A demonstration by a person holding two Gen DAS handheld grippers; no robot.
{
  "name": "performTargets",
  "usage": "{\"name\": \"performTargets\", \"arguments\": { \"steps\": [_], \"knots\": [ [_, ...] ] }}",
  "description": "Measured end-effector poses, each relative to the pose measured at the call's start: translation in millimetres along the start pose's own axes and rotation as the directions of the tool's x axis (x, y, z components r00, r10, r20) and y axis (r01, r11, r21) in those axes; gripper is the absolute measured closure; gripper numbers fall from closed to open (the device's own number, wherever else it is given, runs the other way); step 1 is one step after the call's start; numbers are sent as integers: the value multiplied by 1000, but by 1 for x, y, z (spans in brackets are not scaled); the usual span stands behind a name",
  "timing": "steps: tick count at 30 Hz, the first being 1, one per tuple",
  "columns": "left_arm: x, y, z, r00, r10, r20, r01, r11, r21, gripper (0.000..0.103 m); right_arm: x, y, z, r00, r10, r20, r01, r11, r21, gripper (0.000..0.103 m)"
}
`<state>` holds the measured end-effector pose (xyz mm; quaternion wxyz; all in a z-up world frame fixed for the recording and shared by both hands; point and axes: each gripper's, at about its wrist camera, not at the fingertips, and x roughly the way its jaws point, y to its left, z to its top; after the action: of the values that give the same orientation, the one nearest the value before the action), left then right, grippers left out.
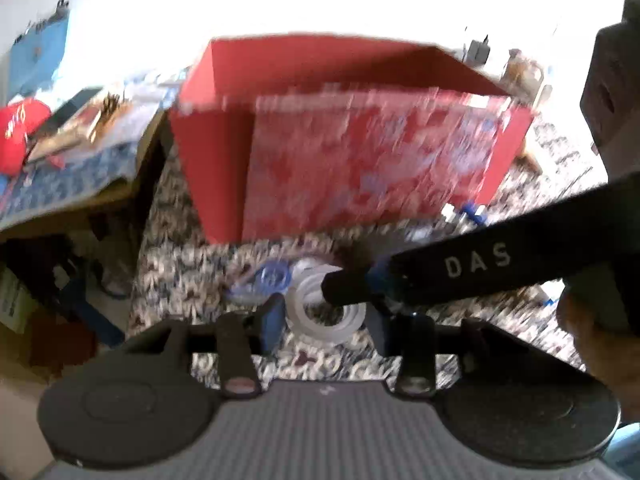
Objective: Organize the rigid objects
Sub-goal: 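Grasp the clear tape roll with the right gripper and lift it, then carry the tape roll over the red box and open the right gripper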
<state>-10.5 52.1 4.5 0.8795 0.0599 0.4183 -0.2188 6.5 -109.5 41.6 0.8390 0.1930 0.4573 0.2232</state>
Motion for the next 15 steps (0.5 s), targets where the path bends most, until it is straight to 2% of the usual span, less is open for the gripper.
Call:
{"name": "performTargets", "arguments": {
  "steps": [5,9,13,15],
  "knots": [
    [-25,-9,41,992,-26,120,21,999,44,60,-35,10,40,990,-16,140,25,998,-62,103],
    [-31,-15,82,978,-37,207,15,994,109,60,-40,11,75,977,-45,208,69,992,-110,103],
    [-19,-17,123,966,-21,256,-22,986,163,60,-19,-1,113,976,-73,207,100,988,-120,103],
    [-7,-15,143,967,-5,255,-41,983,178,60,-5,-7,128,978,-94,187,118,986,-121,103]
  ]
}}
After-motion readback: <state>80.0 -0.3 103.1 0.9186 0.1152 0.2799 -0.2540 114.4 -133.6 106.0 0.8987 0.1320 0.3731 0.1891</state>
